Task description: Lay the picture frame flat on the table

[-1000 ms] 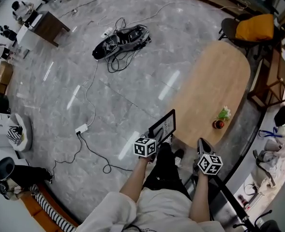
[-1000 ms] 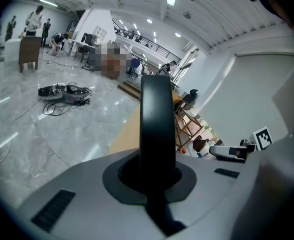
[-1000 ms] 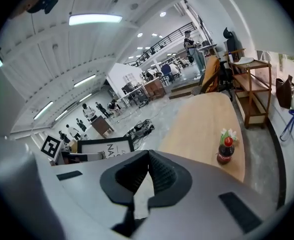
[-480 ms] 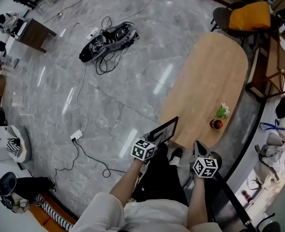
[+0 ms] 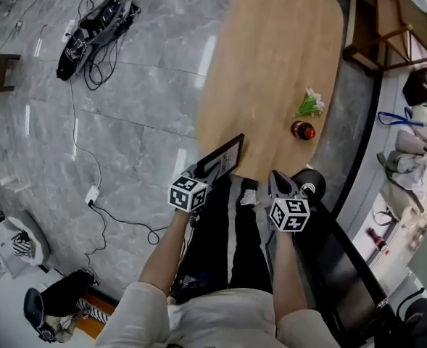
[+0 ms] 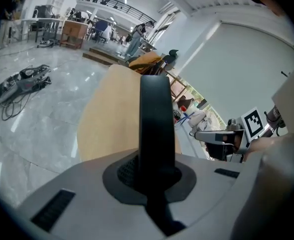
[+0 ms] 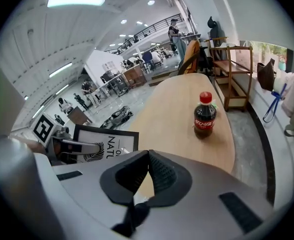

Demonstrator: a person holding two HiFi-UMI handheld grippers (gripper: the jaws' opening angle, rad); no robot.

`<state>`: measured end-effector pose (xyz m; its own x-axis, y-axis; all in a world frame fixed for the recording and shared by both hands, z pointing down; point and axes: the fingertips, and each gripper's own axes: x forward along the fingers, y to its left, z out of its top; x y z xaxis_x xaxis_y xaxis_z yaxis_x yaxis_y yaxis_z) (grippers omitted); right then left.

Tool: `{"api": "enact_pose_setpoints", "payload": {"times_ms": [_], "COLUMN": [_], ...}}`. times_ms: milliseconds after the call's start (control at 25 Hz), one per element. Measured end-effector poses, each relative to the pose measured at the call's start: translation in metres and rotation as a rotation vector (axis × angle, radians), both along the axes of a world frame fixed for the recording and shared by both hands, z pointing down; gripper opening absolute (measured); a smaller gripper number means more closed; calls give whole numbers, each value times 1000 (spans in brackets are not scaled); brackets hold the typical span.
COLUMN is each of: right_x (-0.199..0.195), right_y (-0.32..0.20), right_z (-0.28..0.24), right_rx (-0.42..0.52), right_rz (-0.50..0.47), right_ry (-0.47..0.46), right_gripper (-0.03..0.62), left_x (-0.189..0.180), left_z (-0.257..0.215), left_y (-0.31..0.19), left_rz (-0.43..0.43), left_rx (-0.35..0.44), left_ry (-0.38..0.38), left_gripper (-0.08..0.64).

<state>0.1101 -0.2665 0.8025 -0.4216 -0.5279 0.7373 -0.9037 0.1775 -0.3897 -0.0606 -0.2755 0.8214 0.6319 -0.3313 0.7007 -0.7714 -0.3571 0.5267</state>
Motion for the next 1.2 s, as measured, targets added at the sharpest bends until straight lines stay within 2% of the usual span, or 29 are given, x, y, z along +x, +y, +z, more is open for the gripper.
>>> {"api": "enact_pose_setpoints", "payload": {"times_ms": [400, 520, 720, 1080, 1200], "right_x": [0, -2, -8, -41, -42], "right_y": [-20, -31, -57, -108, -113], "right_z": [53, 68, 101, 133, 144], "right_rx": [7, 2, -11, -1, -14], "right_rz": [-25, -9, 27, -22, -10], "right_ry": [51, 47, 18, -7, -11], "right_gripper": [32, 32, 32, 32, 32], "left_x": [56, 60, 50, 34, 38], "left_z": [46, 58, 84, 111, 116], "left_y": [-59, -70, -86, -109, -117], "left_rz": [21, 10, -46, -35, -19], "left_rx": [-33, -80, -202, -280, -290], "left_ry": [177, 229, 329, 374, 386], "left_gripper": [28, 28, 28, 29, 29]}}
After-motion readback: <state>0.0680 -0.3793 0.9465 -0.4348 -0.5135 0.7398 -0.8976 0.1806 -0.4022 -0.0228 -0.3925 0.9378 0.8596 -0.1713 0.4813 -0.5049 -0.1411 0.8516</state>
